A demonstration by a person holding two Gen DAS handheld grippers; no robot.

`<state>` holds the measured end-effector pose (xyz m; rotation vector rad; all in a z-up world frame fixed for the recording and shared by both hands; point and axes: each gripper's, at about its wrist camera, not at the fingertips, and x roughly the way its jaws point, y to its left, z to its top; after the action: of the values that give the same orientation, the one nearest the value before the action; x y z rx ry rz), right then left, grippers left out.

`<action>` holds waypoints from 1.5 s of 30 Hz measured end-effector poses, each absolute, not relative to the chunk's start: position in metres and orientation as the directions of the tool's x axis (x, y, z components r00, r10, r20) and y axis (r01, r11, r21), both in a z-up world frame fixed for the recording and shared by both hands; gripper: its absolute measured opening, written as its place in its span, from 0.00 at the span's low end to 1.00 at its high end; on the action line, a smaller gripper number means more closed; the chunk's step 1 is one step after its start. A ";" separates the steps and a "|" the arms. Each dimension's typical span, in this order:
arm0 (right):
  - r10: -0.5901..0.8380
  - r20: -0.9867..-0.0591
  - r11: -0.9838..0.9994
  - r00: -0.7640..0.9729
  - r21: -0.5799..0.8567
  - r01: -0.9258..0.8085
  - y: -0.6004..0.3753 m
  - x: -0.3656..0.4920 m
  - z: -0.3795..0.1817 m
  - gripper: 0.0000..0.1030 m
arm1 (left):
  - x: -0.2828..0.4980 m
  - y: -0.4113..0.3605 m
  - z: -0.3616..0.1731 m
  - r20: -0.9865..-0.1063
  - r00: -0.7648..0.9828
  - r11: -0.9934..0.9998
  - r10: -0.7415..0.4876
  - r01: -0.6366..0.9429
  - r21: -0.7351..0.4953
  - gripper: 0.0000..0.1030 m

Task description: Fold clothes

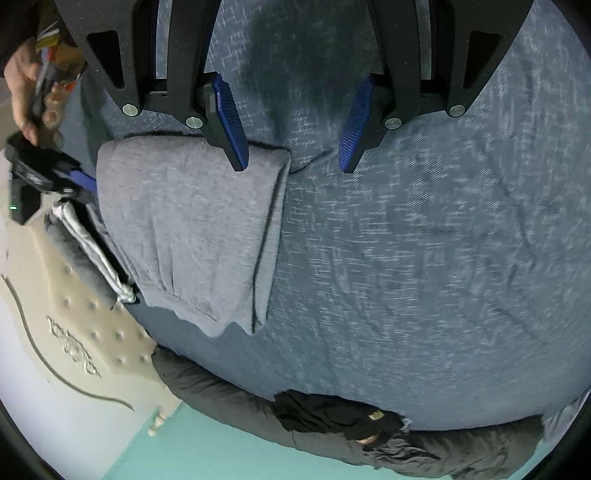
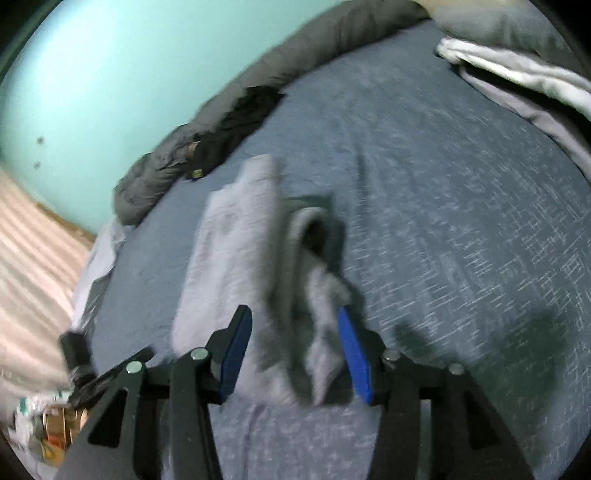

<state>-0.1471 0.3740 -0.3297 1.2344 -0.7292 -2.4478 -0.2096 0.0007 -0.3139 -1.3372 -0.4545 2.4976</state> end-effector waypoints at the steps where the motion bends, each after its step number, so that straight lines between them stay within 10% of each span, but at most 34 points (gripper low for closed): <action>1: -0.480 -0.657 -0.830 -0.581 0.554 0.061 0.369 -0.144 -0.329 0.48 | -0.212 0.004 -0.316 -0.756 -0.534 -0.916 0.379 -0.099 -0.389 0.53; 9: -0.475 -0.699 -0.868 -0.534 0.471 0.156 0.328 -0.156 -0.347 0.47 | -0.236 0.015 -0.342 -0.779 -0.489 -0.911 0.393 -0.096 -0.400 0.53; 14: -0.465 -0.703 -0.872 -0.539 0.468 0.142 0.330 -0.164 -0.359 0.20 | -0.244 0.017 -0.346 -0.782 -0.471 -0.906 0.409 -0.109 -0.408 0.53; 21: -0.417 -0.751 -0.894 -0.512 0.439 0.085 0.335 -0.172 -0.380 0.15 | -0.246 0.035 -0.349 -0.802 -0.436 -0.913 0.408 -0.168 -0.372 0.07; 36: -0.400 -0.660 -0.914 -0.636 0.341 0.220 0.322 -0.180 -0.292 0.26 | -0.231 0.027 -0.329 -0.782 -0.479 -0.914 0.400 -0.150 -0.376 0.06; 45: -0.268 -0.807 -0.963 -0.527 0.199 0.185 0.291 -0.243 -0.343 0.04 | -0.230 0.025 -0.323 -0.778 -0.489 -0.916 0.394 -0.144 -0.373 0.06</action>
<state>-0.2432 0.2915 -0.3426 1.3627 -0.1286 -2.5360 -0.2295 0.0249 -0.3231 -1.3743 -0.3720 2.4401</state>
